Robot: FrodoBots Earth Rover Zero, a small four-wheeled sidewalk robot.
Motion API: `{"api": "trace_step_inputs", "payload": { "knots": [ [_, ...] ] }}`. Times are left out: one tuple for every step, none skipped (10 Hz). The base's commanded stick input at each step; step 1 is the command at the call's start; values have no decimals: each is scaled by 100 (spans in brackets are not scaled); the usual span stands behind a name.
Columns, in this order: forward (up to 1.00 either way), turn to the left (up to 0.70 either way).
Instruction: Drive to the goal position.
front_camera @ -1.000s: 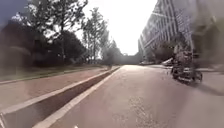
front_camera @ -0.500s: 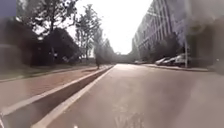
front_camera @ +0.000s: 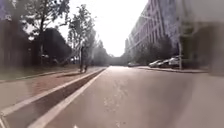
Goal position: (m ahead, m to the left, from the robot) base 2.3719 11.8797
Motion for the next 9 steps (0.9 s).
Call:
{"api": "trace_step_inputs", "payload": {
  "knots": [
    [70, -9],
    [70, 0],
    [70, 0],
    [70, 0],
    [70, 0],
    [70, 0],
    [70, 0],
    [70, 0],
    [70, 0]
  ]
}}
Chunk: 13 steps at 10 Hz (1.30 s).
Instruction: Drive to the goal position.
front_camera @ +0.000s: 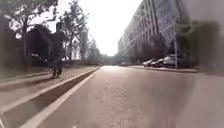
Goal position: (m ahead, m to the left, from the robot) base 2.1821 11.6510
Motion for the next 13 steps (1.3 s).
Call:
{"api": "trace_step_inputs", "payload": {
  "knots": [
    [70, 0],
    [70, 0],
    [70, 0],
    [70, 0],
    [70, 0],
    [70, 0],
    [70, 0],
    [70, 0],
    [70, 0],
    [70, 0],
    [70, 0],
    [70, 0],
    [70, 0]
  ]
}}
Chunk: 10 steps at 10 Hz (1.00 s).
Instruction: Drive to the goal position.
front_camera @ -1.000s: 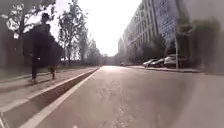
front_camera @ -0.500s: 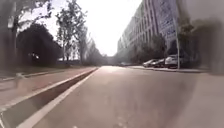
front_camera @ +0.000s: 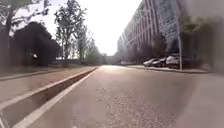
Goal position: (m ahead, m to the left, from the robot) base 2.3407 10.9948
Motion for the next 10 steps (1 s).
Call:
{"api": "trace_step_inputs", "payload": {
  "knots": [
    [70, 0],
    [70, 6],
    [70, 14],
    [70, 13],
    [70, 10],
    [70, 6],
    [70, 1],
    [70, 0],
    [70, 0],
    [70, 0]
  ]
}}
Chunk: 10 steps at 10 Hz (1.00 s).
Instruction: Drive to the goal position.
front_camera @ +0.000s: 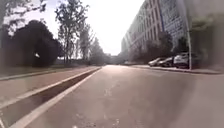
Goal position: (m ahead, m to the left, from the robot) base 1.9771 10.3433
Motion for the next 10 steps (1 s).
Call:
{"api": "trace_step_inputs", "payload": {
  "knots": [
    [70, 0],
    [70, 0],
    [70, 0],
    [70, 0],
    [70, 0],
    [53, 0],
    [45, 0],
    [45, 0],
    [44, 3],
    [44, 23]
  ]
}}
